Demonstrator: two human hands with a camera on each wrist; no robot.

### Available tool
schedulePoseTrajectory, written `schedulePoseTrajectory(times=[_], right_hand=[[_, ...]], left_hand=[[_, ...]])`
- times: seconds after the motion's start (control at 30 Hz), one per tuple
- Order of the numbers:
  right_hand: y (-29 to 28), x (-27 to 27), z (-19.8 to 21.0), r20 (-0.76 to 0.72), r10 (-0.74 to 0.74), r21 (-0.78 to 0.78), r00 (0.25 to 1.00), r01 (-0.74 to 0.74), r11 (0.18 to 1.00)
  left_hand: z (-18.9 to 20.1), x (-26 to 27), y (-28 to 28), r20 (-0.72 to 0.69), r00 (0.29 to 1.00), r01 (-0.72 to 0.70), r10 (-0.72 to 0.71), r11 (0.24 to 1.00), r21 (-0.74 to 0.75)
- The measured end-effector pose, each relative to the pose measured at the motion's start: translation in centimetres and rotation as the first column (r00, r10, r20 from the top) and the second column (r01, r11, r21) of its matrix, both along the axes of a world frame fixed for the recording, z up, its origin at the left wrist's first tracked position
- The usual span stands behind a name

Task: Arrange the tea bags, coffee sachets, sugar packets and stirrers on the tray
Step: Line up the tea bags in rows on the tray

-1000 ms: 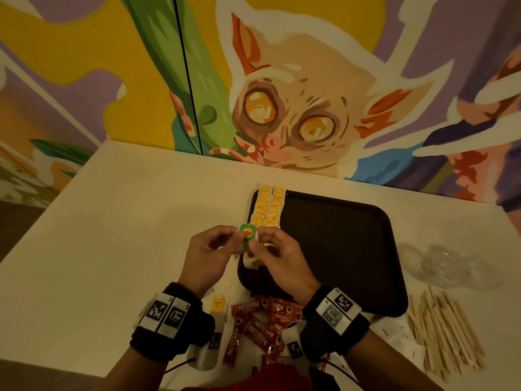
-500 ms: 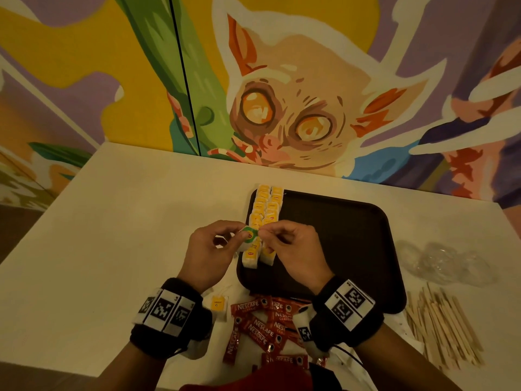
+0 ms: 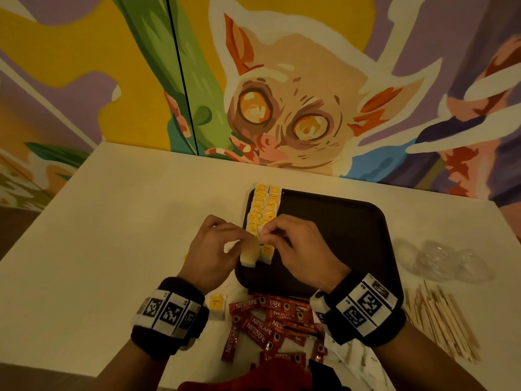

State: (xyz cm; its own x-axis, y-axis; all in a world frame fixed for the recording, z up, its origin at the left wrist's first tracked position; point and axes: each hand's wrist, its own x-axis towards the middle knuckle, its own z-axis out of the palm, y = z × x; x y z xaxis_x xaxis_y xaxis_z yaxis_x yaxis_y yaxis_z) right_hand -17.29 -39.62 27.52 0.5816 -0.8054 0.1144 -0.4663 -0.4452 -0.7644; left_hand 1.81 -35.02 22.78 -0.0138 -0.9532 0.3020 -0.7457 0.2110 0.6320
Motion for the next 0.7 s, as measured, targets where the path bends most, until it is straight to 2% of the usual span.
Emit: schedulePoseTrajectory(times=[0.13, 0.23, 0.37, 0.53, 0.7], right_hand=[[-0.7, 0.1, 0.0, 0.054, 0.012, 0.016, 0.998, -0.013, 1.0], [-1.1, 0.2, -0.7, 0.128, -0.019, 0.158, 0.992, -0.002, 0.987], [-1.1, 0.3, -1.6, 0.234, -0.038, 0.322, 0.971, -0.041, 0.946], [-0.7, 0.3, -2.6, 0.321, -0.1, 0.409, 0.942, -0.042, 0.912], [0.1, 0.6, -3.0, 0.41, -0.176, 0.499, 0.895, -0.059, 0.864]], left_hand=[[0.9, -0.1, 0.1, -0.122, 0.979, 0.158, -0.162, 0.987, -0.044], [1.6, -0.3, 0.2, -0.266, 0.947, 0.163, -0.182, 0.982, -0.094], [2.4, -0.6, 0.4, -0.401, 0.911, 0.06, -0.095, 0.993, -0.099], [2.0, -1.0, 0.6, -0.427, 0.904, -0.068, 0.023, 0.994, -0.09], [1.3, -1.7, 0.6, -0.5, 0.856, -0.173, 0.132, 0.984, -0.035]])
